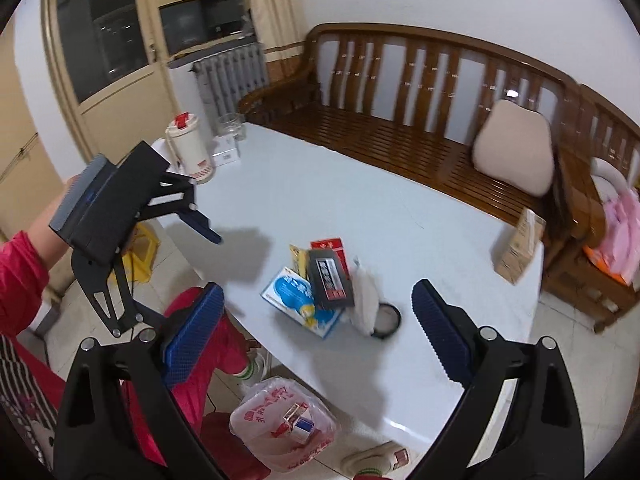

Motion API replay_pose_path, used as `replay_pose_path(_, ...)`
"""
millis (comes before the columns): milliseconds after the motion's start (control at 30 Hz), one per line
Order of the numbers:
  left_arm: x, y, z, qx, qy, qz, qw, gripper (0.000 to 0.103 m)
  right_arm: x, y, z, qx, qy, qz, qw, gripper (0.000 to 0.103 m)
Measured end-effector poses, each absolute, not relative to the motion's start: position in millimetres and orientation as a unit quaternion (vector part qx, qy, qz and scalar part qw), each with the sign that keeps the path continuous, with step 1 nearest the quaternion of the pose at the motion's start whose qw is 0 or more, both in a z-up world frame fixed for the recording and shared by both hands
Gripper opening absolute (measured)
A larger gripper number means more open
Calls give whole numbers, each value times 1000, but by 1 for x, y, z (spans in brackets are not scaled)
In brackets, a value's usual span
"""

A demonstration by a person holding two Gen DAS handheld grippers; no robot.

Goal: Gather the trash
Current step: 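Move both tools back up over the table items, then grasp the black box with the right tool while the left tool grasps the blue medicine box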

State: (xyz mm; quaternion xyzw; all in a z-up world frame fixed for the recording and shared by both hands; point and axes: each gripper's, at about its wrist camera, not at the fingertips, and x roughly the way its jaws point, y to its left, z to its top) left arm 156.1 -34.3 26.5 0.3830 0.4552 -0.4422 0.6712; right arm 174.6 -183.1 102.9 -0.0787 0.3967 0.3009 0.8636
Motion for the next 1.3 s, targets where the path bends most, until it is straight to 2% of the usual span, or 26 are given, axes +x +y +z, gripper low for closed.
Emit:
replay_pose_path(467,206,-42,-29,372,497,-472,626,95,241,-156,38,-99,465,352,806,93)
replay_pose_path(1300,258,-37,-93,315,557,-480,600,95,295,-110,-68,-112,555,423,708,93)
